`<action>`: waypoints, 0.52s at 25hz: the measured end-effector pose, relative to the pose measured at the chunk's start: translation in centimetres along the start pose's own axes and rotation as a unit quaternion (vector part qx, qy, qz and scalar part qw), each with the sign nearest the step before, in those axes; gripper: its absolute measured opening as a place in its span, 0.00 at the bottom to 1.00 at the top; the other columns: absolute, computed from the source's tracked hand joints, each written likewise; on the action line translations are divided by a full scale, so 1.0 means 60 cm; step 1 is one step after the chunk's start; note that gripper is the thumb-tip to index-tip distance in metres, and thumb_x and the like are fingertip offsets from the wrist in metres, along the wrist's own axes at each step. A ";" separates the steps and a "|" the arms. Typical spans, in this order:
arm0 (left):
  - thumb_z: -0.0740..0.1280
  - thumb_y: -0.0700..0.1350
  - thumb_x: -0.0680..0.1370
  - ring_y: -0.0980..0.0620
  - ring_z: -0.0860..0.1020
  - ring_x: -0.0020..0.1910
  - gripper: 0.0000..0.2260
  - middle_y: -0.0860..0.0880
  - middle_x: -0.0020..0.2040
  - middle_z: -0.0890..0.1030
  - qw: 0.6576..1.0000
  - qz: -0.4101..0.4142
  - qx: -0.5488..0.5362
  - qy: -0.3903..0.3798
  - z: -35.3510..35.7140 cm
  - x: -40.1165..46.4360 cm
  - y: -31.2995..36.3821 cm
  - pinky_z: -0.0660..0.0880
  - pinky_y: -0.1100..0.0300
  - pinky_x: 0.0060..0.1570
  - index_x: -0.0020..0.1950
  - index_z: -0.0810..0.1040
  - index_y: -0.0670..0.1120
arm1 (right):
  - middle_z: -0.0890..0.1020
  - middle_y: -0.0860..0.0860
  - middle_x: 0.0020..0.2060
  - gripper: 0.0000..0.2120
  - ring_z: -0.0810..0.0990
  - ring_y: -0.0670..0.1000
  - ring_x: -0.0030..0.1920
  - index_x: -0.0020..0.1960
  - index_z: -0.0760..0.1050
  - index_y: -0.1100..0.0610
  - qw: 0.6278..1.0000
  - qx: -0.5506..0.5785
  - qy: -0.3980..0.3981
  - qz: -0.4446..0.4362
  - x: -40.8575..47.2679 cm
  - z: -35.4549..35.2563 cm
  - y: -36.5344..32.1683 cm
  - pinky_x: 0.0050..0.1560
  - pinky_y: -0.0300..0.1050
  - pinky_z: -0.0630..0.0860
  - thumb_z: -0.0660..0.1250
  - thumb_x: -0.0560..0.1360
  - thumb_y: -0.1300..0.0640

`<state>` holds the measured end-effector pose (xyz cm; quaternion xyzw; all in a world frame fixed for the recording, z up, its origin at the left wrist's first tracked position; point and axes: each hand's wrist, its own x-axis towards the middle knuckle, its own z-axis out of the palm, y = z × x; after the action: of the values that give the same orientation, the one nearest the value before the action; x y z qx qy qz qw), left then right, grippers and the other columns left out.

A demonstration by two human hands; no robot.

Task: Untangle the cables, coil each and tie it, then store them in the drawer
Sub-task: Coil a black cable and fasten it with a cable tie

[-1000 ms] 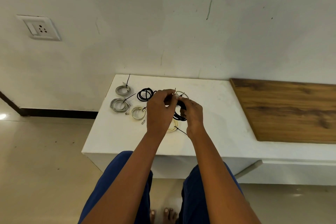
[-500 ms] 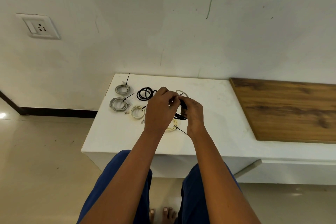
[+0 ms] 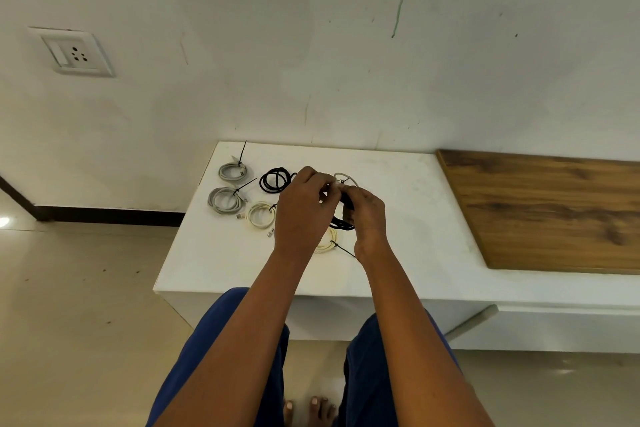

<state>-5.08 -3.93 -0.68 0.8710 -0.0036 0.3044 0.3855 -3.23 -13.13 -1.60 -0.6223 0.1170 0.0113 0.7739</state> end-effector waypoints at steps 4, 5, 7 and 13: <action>0.69 0.37 0.73 0.51 0.77 0.35 0.03 0.46 0.41 0.80 1.000 0.006 0.004 -0.012 0.000 0.000 -0.001 0.72 0.60 0.35 0.44 0.83 0.40 | 0.69 0.43 0.19 0.19 0.63 0.42 0.21 0.23 0.74 0.50 1.000 -0.009 0.003 0.003 0.002 0.000 0.001 0.23 0.30 0.63 0.68 0.72 0.61; 0.69 0.38 0.73 0.51 0.77 0.35 0.03 0.46 0.41 0.80 1.000 0.006 0.007 -0.012 0.000 0.000 -0.002 0.71 0.61 0.35 0.44 0.83 0.40 | 0.69 0.44 0.19 0.18 0.64 0.42 0.21 0.25 0.74 0.51 1.000 -0.014 0.003 0.002 0.003 0.000 0.001 0.23 0.30 0.63 0.68 0.72 0.60; 0.70 0.38 0.73 0.51 0.77 0.35 0.04 0.46 0.41 0.80 1.000 0.007 0.012 -0.011 0.001 0.001 -0.003 0.70 0.62 0.35 0.44 0.83 0.40 | 0.70 0.44 0.20 0.15 0.65 0.42 0.21 0.28 0.74 0.52 1.000 -0.029 0.004 -0.004 0.003 0.000 0.003 0.24 0.30 0.65 0.68 0.72 0.60; 0.69 0.37 0.74 0.54 0.75 0.37 0.05 0.45 0.41 0.80 1.000 0.011 0.002 -0.021 0.005 0.005 -0.011 0.65 0.70 0.38 0.46 0.84 0.40 | 0.79 0.47 0.35 0.07 0.77 0.45 0.36 0.38 0.77 0.52 0.996 -0.079 -0.017 -0.046 0.005 -0.001 0.010 0.43 0.40 0.73 0.65 0.75 0.58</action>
<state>-4.48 -3.62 -1.13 0.8778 -0.0205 0.2907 0.3801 -3.01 -13.06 -2.25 -0.6860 0.0735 -0.0048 0.7238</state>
